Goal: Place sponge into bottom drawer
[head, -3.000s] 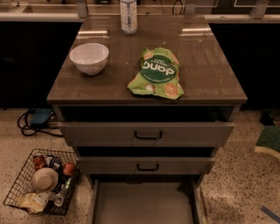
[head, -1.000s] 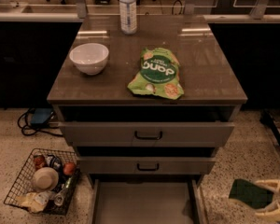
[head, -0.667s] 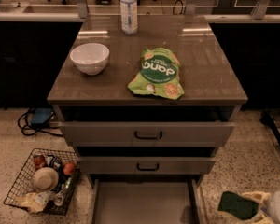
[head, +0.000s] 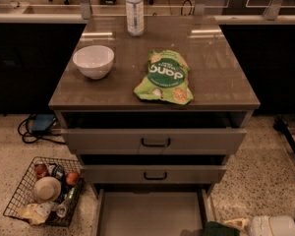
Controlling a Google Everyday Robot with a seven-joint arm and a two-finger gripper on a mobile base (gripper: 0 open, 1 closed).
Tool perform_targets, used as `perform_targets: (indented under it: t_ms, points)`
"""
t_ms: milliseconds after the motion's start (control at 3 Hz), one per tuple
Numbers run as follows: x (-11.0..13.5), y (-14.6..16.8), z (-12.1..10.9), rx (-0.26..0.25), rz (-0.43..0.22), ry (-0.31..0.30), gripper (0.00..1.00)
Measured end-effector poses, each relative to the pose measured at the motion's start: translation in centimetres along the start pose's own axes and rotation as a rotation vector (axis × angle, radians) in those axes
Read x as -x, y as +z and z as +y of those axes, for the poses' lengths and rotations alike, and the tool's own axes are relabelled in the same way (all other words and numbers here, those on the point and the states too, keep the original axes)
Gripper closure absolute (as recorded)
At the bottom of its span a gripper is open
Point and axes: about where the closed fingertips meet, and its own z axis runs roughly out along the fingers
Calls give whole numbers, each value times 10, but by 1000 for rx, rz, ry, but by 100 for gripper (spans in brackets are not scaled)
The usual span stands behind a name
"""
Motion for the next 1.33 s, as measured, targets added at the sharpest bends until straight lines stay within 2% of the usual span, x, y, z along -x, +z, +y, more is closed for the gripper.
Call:
perform_targets:
  t_ms: [333, 667, 1000, 1333]
  points:
    - [0, 0, 0, 0, 0, 0, 100]
    - [-1, 17, -12, 5, -11, 6, 100]
    - [-4, 61, -37, 33, -34, 5, 100]
    - [-5, 123, -65, 67, -96, -19, 100]
